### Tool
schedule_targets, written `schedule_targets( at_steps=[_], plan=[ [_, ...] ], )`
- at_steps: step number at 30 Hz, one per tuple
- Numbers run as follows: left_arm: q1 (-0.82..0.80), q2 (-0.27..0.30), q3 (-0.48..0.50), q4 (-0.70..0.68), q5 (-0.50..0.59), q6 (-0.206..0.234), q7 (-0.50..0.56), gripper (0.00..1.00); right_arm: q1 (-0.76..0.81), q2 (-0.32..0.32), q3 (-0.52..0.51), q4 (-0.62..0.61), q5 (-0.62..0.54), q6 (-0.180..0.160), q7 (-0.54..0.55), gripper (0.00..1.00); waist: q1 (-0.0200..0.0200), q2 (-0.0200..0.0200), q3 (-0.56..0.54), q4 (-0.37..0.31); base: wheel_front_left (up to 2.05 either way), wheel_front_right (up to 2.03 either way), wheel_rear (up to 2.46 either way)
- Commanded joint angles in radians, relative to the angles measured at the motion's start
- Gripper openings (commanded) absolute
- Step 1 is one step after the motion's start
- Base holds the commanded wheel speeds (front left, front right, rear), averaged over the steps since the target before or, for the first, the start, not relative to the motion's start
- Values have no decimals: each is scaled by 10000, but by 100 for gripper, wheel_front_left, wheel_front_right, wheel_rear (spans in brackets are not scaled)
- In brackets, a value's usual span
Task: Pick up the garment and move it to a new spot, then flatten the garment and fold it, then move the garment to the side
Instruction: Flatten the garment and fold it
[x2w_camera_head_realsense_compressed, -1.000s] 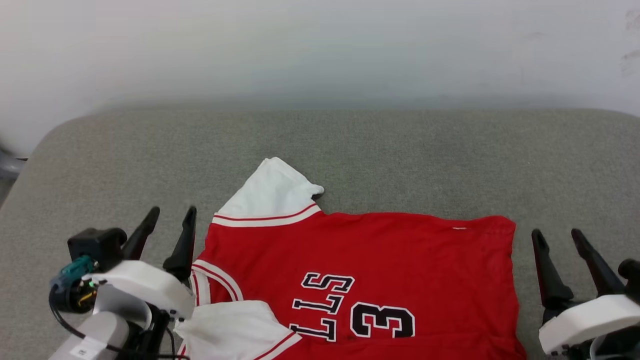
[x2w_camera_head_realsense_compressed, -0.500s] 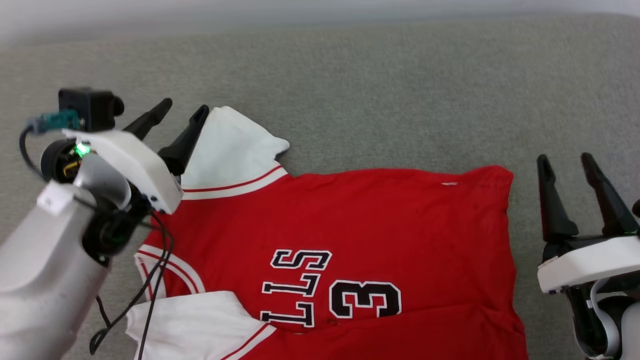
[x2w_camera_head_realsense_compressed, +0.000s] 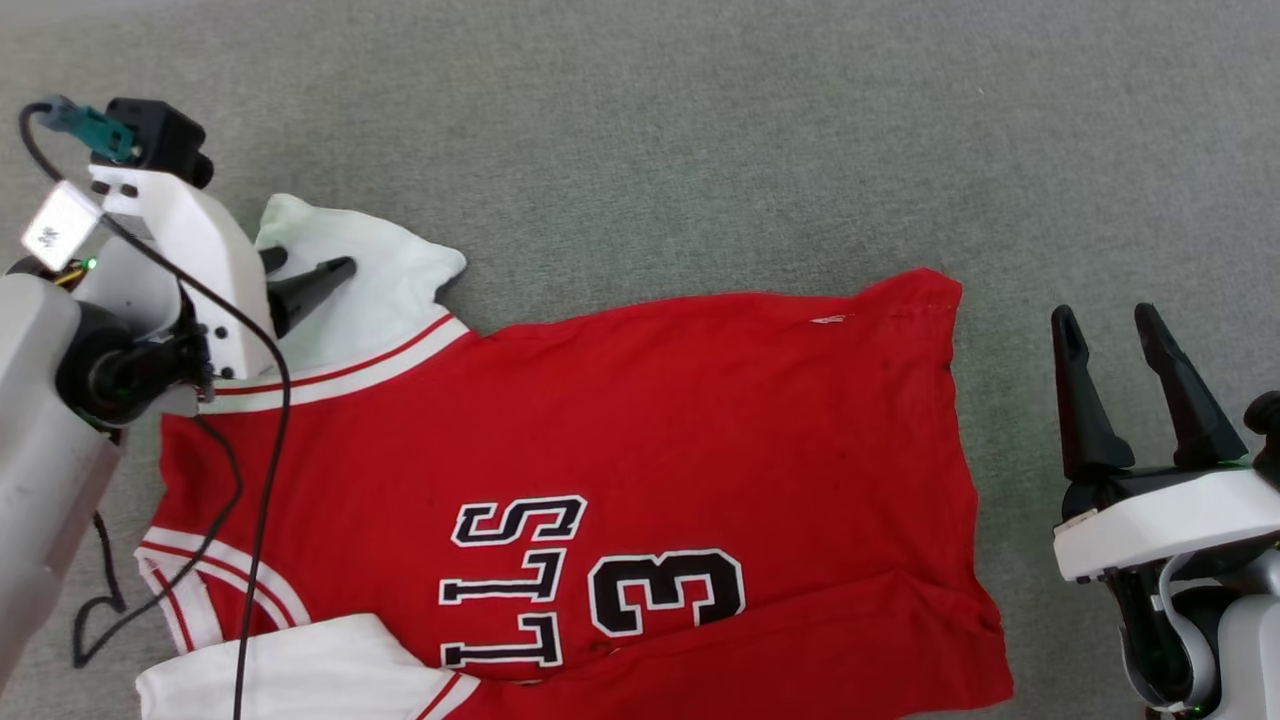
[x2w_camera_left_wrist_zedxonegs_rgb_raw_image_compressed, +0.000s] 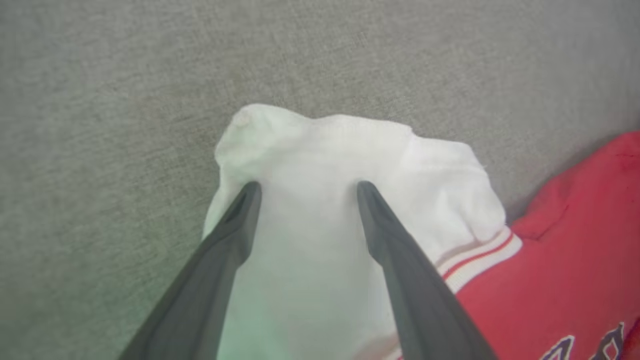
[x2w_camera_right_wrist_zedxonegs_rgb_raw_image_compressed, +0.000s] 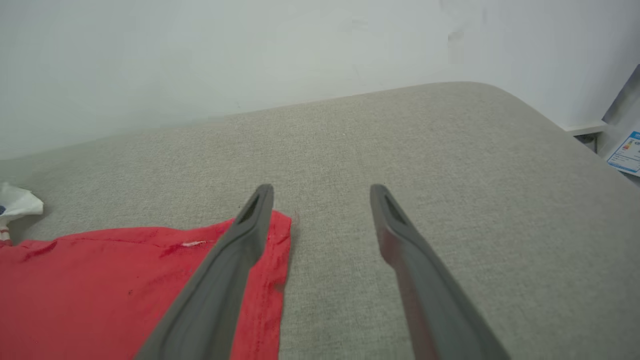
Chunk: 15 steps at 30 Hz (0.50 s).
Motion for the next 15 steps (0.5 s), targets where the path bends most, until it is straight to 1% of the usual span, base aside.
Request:
schedule_targets(
  at_steps=[1,4,5,6,7,8,9,11,13,15],
  plan=[
    [-104,75,-106,238,-117,-5,230,100,-77,29,-2,44,94,-5,-92,100,-2,0,192,-176,0,0,0],
    [65,56,-523,749,-278,6,1060,100,-41,28,12,142,271,-5,-125,100,-2,0,295,-256,0,0,0],
    [174,5,-683,917,-333,4,1357,98,-40,29,13,156,380,-5,-140,100,-2,0,313,-268,0,0,0],
    [262,-55,-834,1033,-381,3,1612,44,-39,29,30,185,379,-5,-84,100,-2,0,332,-278,0,0,0],
    [322,-120,-919,1131,-443,2,1749,7,-49,28,31,203,409,-5,-57,100,-2,0,345,-282,0,0,0],
    [370,-213,-1016,1211,-471,1,1870,0,-59,28,42,241,521,-5,55,100,-2,0,351,-270,0,0,0],
    [385,-318,-1080,1241,-508,-2,1911,0,-90,30,57,271,563,-5,160,100,-2,0,351,-251,0,0,0],
    [318,-459,-1122,1194,-485,-9,1619,0,-245,30,109,349,679,-5,464,100,-2,0,318,-199,0,0,0],
    [153,-470,-1118,1118,-421,-11,1290,0,-399,26,136,533,843,-5,890,100,-2,0,237,-129,0,0,0],
    [-84,-426,-1127,1047,-331,-12,949,0,-657,14,128,871,925,-5,1545,100,-2,0,127,-34,0,0,0]
  ],
)
